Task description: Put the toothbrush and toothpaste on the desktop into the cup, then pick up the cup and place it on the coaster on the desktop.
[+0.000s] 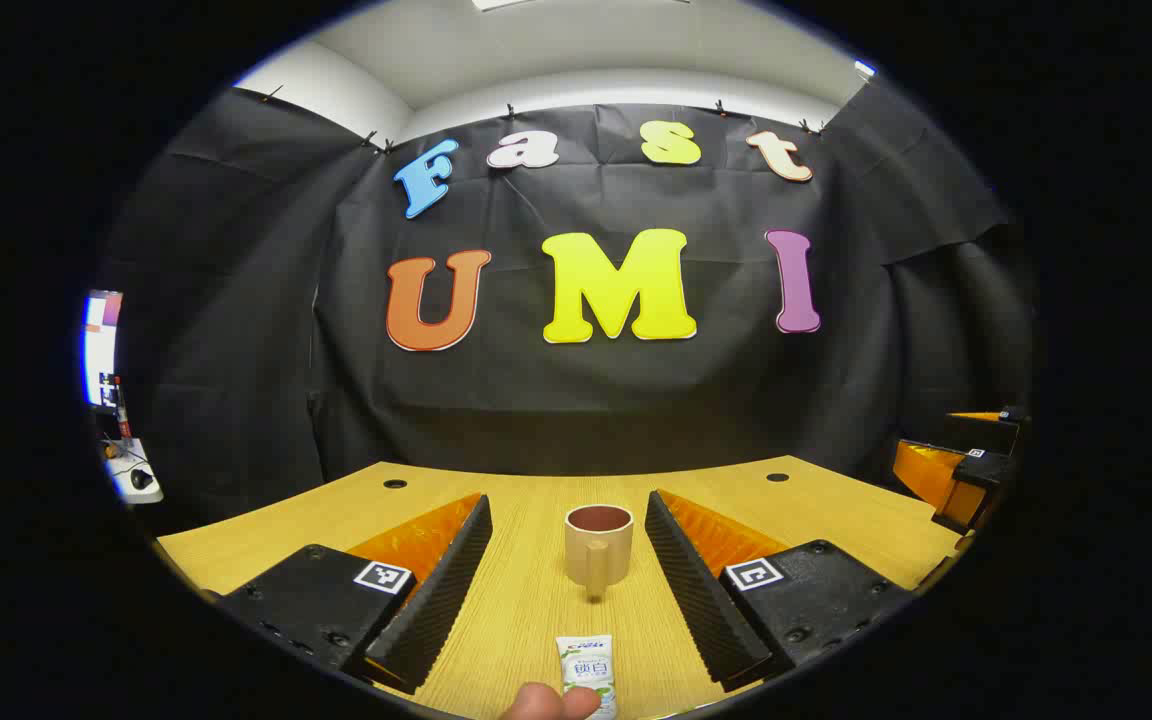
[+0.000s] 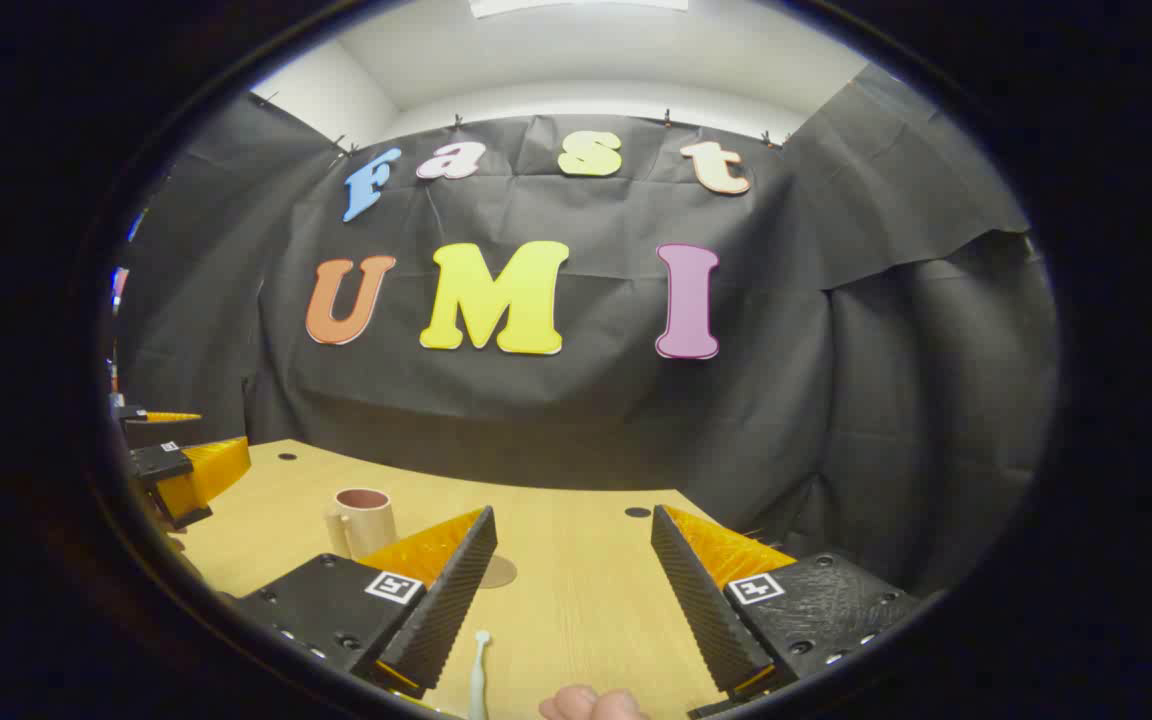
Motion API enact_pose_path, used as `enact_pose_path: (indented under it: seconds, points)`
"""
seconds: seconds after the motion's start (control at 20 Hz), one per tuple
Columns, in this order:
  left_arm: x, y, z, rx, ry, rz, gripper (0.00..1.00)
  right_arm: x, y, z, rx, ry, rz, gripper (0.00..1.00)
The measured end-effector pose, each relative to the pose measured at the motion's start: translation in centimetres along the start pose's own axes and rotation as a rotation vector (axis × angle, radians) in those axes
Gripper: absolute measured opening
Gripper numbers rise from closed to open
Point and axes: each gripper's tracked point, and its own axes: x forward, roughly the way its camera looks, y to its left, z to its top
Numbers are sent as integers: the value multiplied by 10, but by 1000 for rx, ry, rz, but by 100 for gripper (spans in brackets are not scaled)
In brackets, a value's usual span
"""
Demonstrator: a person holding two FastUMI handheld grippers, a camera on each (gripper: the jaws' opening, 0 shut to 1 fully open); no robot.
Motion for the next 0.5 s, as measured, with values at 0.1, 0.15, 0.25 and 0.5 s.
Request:
enact_pose_path:
  seconds: [0.1,0.15,0.25,0.5]
  points:
    - [0,-1,1,1,-3,-1,98,0,0,1,-14,-7,-5,95]
    - [-1,-2,0,2,-2,-2,98,0,0,1,-21,-9,-8,96]
    - [2,-3,-1,6,-1,-7,98,1,1,-1,-21,-4,-2,96]
    - [0,-4,-1,1,1,-10,98,1,0,-1,17,2,-3,96]
